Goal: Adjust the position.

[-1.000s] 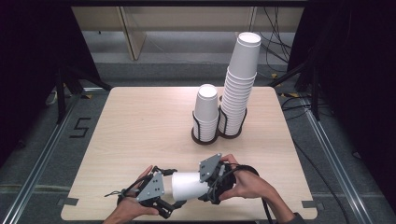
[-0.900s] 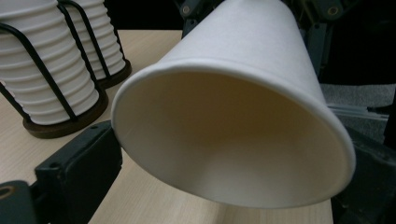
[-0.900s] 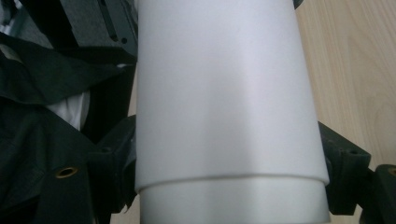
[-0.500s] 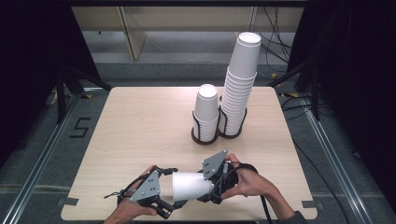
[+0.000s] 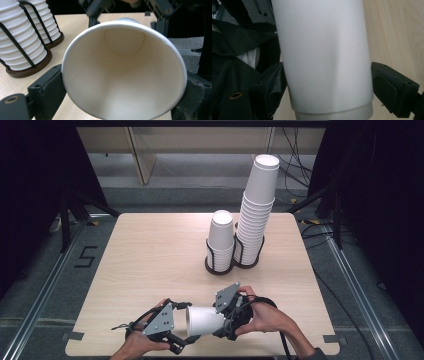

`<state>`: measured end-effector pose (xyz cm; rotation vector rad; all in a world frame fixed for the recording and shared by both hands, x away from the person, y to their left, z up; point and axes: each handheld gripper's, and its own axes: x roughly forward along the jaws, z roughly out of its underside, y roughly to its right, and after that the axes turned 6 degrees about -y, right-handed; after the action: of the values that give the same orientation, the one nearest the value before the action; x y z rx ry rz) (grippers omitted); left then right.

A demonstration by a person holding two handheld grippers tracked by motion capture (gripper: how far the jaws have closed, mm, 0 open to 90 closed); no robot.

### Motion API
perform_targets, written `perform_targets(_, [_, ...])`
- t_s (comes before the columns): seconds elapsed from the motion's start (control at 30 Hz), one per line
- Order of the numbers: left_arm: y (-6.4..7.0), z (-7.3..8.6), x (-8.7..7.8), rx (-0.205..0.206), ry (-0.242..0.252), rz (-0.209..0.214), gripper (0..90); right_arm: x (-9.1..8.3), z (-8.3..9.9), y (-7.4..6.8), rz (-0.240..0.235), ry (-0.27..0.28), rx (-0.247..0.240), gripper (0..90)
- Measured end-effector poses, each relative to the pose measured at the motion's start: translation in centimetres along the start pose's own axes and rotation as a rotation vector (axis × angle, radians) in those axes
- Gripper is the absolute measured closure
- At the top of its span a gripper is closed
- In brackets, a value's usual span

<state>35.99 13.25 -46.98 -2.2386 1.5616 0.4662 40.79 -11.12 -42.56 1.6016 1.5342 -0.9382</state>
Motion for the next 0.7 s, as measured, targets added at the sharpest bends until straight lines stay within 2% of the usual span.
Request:
perform_targets(0.03, [0.0,-0.1,-0.1,0.007,-0.016,-0.009,8.3,0.0,-0.2,0.1,0.013,0.012,-0.039,15.9])
perform_targets(0.1, [0.1,-0.3,-0.1,-0.008,-0.019,-0.011,8.3,-0.4,-0.5,-0.4,0.032,-0.01,-0.025,15.9])
perform_targets(0.2, [0.3,-0.7,-0.2,-0.003,-0.038,-0.008,8.3,-0.5,-1.2,-1.1,0.067,-0.034,-0.049,15.6])
perform_targets(0.3, [0.3,-0.8,-0.3,0.008,-0.058,-0.009,8.3,0.0,-1.9,-1.8,0.103,-0.08,-0.077,16.3])
perform_targets(0.4, [0.4,-1.0,-0.2,0.011,-0.064,-0.013,8.3,0.6,-2.5,-2.1,0.138,-0.113,-0.127,16.4])
perform_targets(0.47, [0.5,-1.0,-0.1,0.024,-0.076,-0.01,8.3,1.0,-2.7,-2.3,0.145,-0.118,-0.143,18.4])
perform_targets(0.5, [0.6,-1.0,-0.1,0.021,-0.086,-0.011,8.3,1.2,-2.7,-2.4,0.148,-0.127,-0.124,18.9])
perform_targets(0.53, [0.5,-1.0,-0.1,0.029,-0.094,-0.014,8.2,1.3,-2.8,-2.4,0.146,-0.125,-0.137,19.3])
perform_targets(0.57, [0.6,-1.0,0.0,0.014,-0.076,-0.013,7.9,1.4,-2.8,-2.3,0.156,-0.127,-0.152,19.4])
perform_targets(0.6, [0.4,-0.9,-0.1,-0.009,-0.046,-0.005,7.2,1.5,-2.8,-2.1,0.142,-0.108,-0.165,19.4])
perform_targets(0.63, [0.3,-0.8,-0.2,-0.041,-0.017,-0.01,6.2,1.5,-2.6,-2.0,0.116,-0.09,-0.133,19.4])
perform_targets(0.67, [0.1,-0.7,-0.2,-0.069,0.024,-0.012,5.4,1.4,-2.4,-1.8,0.102,-0.059,-0.116,19.5])
perform_targets(0.7, [0.0,-0.6,-0.3,-0.093,0.054,-0.017,4.6,1.3,-2.2,-1.6,0.069,-0.019,-0.095,19.6])
